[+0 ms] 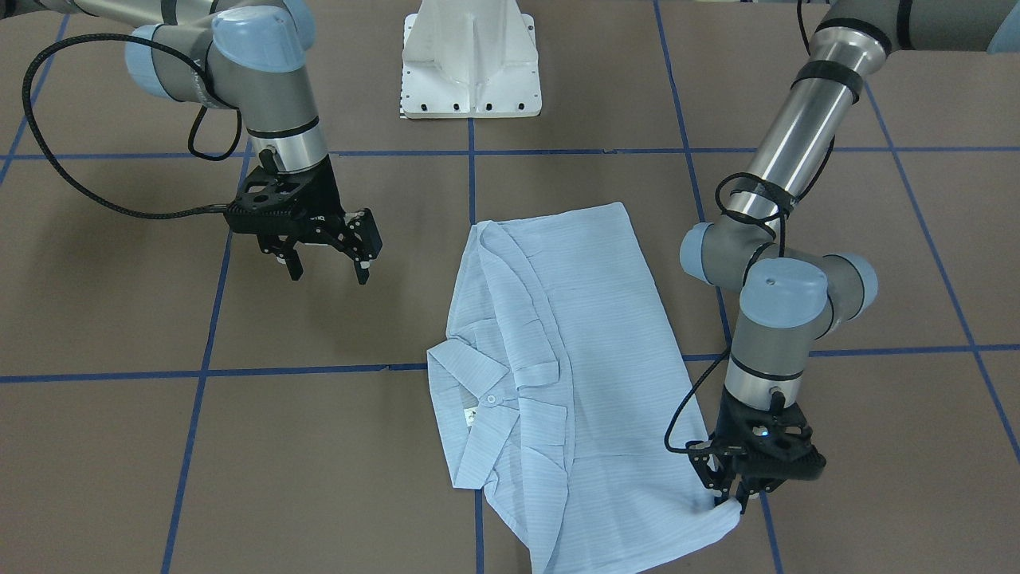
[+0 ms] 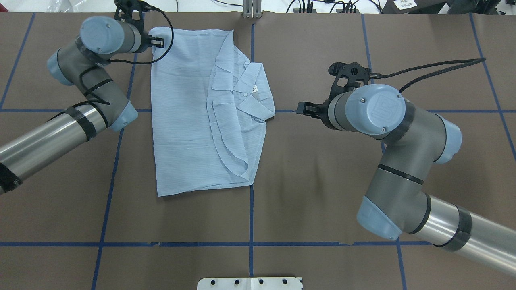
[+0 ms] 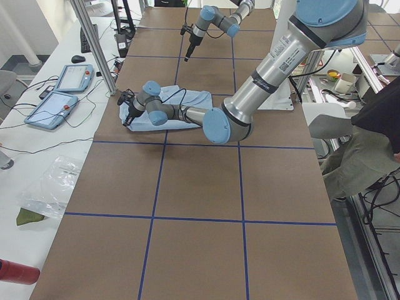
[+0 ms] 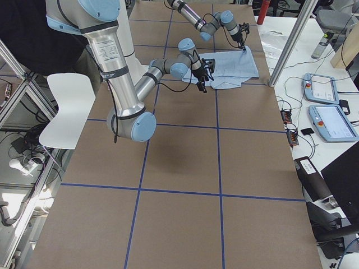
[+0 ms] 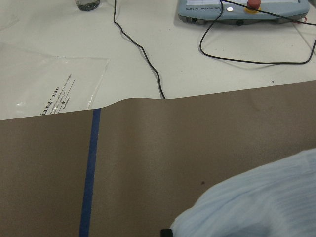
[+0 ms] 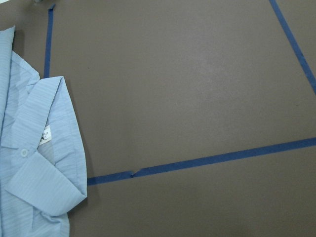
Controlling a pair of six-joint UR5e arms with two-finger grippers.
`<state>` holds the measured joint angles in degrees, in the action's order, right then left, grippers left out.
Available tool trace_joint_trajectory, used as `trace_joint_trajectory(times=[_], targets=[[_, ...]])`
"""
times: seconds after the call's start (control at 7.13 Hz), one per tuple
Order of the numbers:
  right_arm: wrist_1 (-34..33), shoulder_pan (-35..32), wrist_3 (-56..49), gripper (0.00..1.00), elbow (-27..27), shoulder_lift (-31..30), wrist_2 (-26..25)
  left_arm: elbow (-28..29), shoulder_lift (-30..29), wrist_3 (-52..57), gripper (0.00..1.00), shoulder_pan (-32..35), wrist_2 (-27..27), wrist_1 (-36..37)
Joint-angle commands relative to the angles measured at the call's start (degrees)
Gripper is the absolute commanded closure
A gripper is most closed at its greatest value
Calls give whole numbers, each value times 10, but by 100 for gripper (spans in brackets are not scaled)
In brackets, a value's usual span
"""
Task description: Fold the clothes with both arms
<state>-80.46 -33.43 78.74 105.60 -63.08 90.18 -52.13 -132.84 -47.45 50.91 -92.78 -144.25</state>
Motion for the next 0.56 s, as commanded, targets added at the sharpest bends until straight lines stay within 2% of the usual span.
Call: trace_joint_trajectory(times=[0.0, 0.14, 0.42], targets=[[-2, 7, 66, 0, -92, 92, -1, -43, 46, 10, 0, 5, -42, -44], [0, 9, 105, 0, -184, 162, -3, -86, 76, 10, 0, 5, -42, -42], [2, 20, 167, 3, -251, 200, -49, -115, 96, -1, 0, 4, -42, -47]])
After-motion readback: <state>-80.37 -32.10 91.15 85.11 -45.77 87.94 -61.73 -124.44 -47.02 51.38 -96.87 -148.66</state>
